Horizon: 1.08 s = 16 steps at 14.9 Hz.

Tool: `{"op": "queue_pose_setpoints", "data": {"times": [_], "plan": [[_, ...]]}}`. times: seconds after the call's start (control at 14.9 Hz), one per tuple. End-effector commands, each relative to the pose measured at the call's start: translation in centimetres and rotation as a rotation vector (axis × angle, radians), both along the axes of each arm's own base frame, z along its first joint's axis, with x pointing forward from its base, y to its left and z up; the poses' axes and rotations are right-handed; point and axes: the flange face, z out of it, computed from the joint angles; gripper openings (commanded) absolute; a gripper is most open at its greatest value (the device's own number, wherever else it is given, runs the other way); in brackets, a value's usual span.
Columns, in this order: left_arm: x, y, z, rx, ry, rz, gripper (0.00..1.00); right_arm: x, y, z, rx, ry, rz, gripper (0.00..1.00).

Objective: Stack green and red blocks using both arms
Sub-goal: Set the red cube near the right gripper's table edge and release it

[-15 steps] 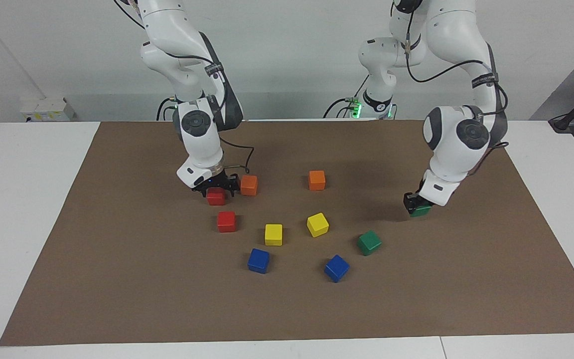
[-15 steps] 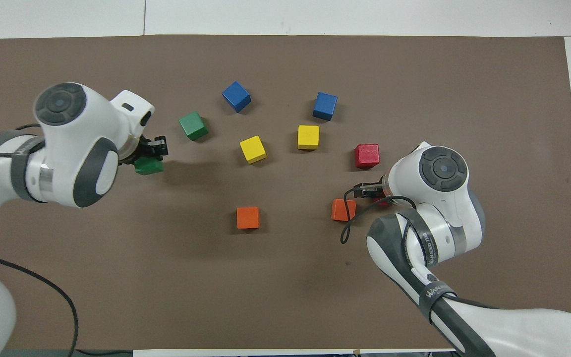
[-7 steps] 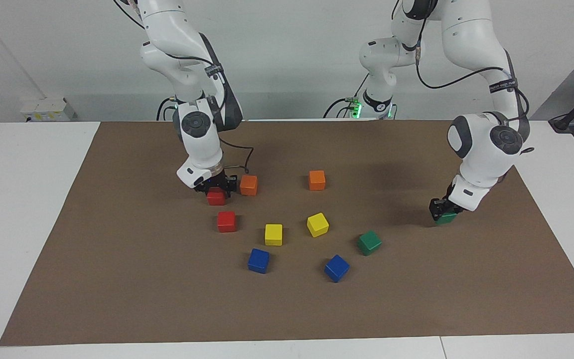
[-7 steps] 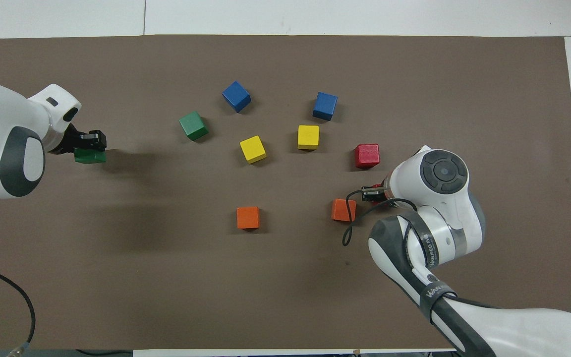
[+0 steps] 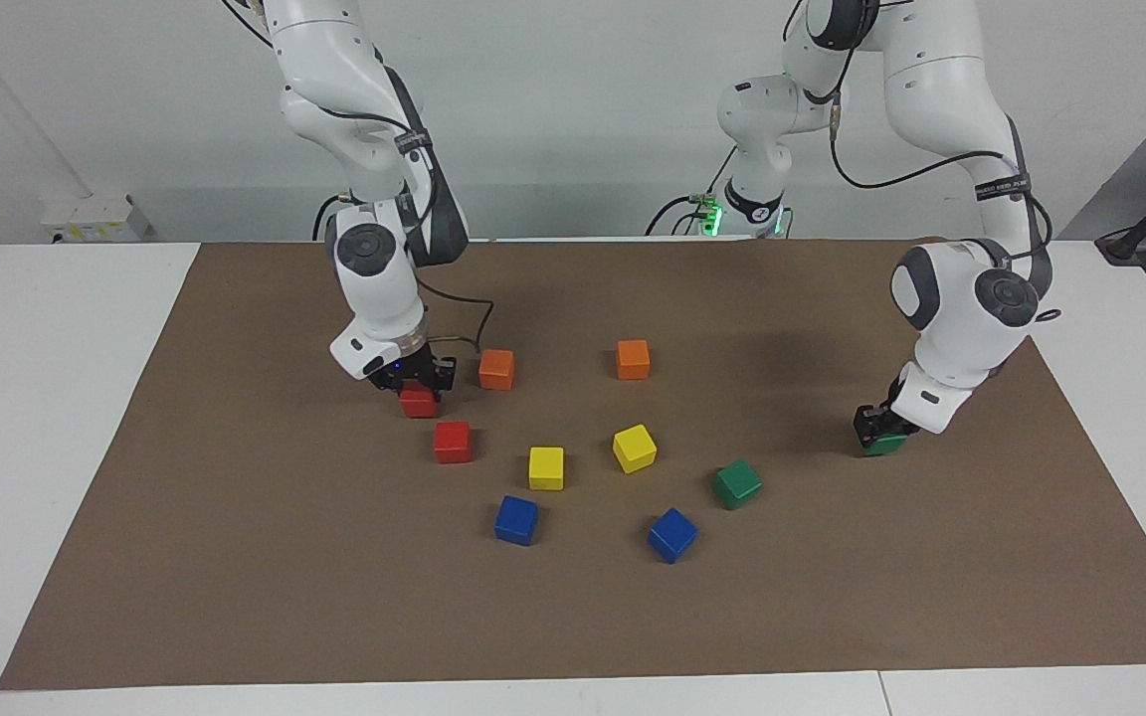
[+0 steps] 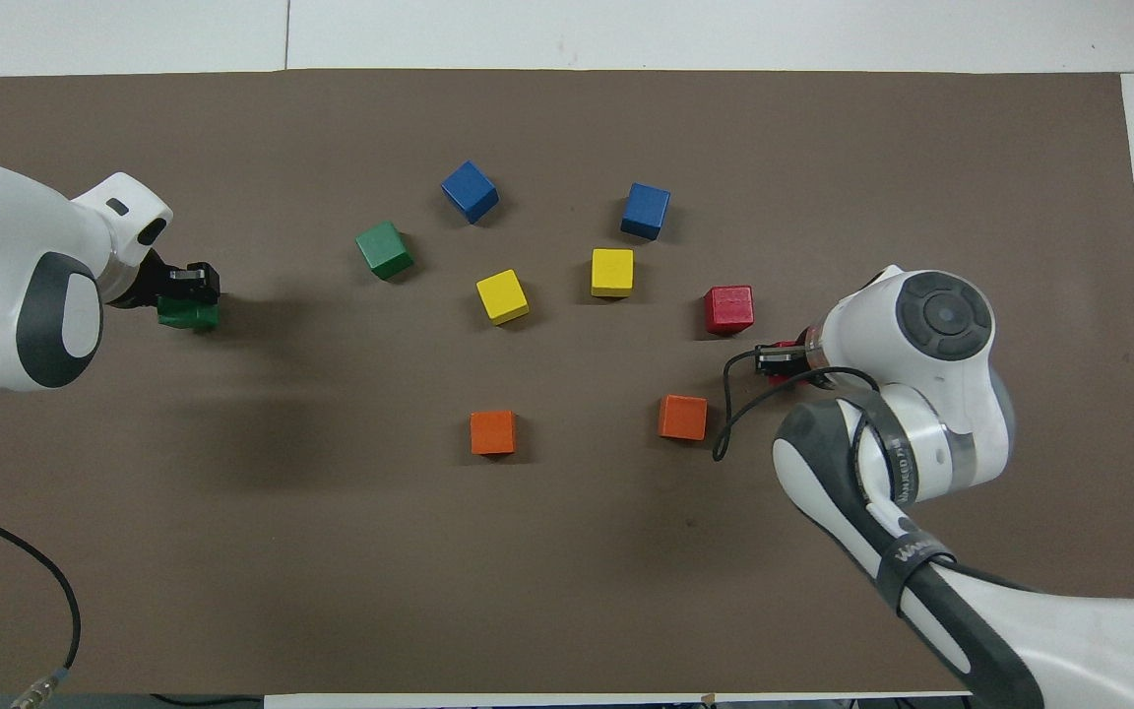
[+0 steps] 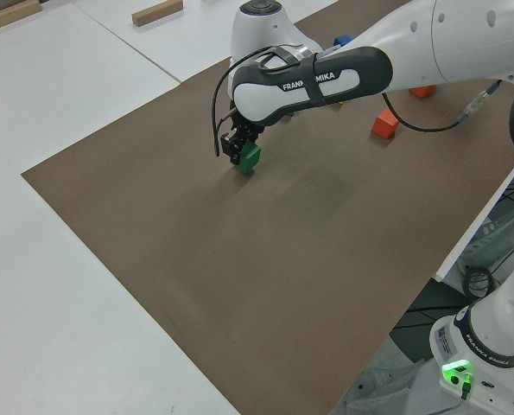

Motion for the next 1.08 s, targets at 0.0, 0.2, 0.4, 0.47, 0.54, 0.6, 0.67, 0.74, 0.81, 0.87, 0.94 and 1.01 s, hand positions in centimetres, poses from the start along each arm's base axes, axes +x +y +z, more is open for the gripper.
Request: {"op": "queue_pose_setpoints", "data": {"times": [0.0,0.2,0.4,0.47,0.54,0.6,0.67,0.74,0.81,0.87,0.94,1.01], "plan": [[-0.3,0.2,-0.8,0.000,-0.009,-0.012,0.00,2.4,-5.5,3.4,0.012,-0.012,0.026,0.00],[-0.5,0.2,-1.2,-0.001,-0.012,-0.013,0.00,3.1,-10.3,3.5,0.009,-0.048,0.049,0.00],[-0.5,0.2,-1.3,-0.001,-0.012,-0.013,0.00,2.9,-13.4,2.6,0.006,-0.042,0.044,0.00],[-0.5,0.3,-1.3,-0.001,-0.012,-0.012,0.00,3.0,-13.8,2.4,0.006,-0.059,0.045,0.00],[-0.5,0.3,-1.3,-0.001,-0.012,-0.012,0.04,2.9,-13.9,1.8,0.005,-0.062,0.045,0.00],[-0.4,0.3,-1.3,-0.001,-0.018,-0.012,0.36,2.8,-14.4,1.5,0.004,-0.060,0.047,0.00],[-0.4,0.3,-1.2,-0.002,-0.020,-0.009,0.72,2.9,-14.8,1.0,0.005,-0.059,0.052,0.00],[-0.4,0.5,-1.3,-0.001,-0.018,-0.009,1.00,3.0,-15.1,0.9,0.003,-0.066,0.061,0.00],[-0.3,0.6,-1.1,-0.001,-0.022,-0.007,1.00,3.0,-15.3,0.7,0.002,-0.068,0.070,0.00],[-0.1,0.6,-0.8,0.000,-0.026,-0.007,1.00,3.0,-15.4,0.3,0.003,-0.062,0.079,0.00],[0.1,0.6,-0.4,0.000,-0.029,-0.003,1.00,3.0,-15.6,0.0,0.004,-0.058,0.089,0.00],[0.4,0.6,0.2,0.000,-0.035,0.000,1.00,2.9,-15.6,-0.3,0.003,-0.050,0.108,0.00]]}}
